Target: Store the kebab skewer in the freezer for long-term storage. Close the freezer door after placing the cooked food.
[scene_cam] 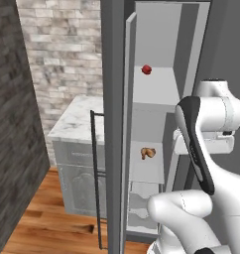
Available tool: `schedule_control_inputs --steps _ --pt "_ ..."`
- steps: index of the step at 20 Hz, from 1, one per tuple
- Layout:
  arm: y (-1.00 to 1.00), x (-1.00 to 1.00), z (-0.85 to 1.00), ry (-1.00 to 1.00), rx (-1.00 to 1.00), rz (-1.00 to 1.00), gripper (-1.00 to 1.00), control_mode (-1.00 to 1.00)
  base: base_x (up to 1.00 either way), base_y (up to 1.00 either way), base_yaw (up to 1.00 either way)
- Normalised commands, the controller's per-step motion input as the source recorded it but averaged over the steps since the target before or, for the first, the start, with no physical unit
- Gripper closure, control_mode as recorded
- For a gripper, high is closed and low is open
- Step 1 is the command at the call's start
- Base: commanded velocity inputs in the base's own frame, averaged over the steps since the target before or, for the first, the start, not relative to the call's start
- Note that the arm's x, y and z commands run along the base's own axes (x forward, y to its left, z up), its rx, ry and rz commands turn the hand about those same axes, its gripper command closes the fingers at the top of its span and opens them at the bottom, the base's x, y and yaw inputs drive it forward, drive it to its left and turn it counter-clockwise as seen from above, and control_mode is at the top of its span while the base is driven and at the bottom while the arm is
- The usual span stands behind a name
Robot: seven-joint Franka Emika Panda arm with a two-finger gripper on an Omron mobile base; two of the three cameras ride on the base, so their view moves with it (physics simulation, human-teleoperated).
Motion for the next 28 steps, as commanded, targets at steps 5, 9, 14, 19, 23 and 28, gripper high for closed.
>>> schedule_control_inputs --steps 5,9,14,19,23,28 --pt "0.2 0.22 0.0 -0.28 -0.04 0.11 1.0 -1.0 0.0 0.0 0.0" --pt "0.14 0.21 0.09 -0.23 -0.01 0.04 1.0 -1.0 0.0 0.0 0.0" --pt "0.16 0.38 0.25 -0.19 0.0 0.02 1.0 -1.0 0.0 0.0 0.0" --pt "0.13 0.47 0.22 -0.16 0.0 0.0 1.0 -1.0 0.0 0.0 0.0" --pt "0.0 0.48 0.21 -0.08 0.0 0.0 1.0 -1.0 0.0 0.0 0.0" --pt "0.0 0.51 0.24 -0.04 0.0 0.0 1.0 -1.0 0.0 0.0 0.0"
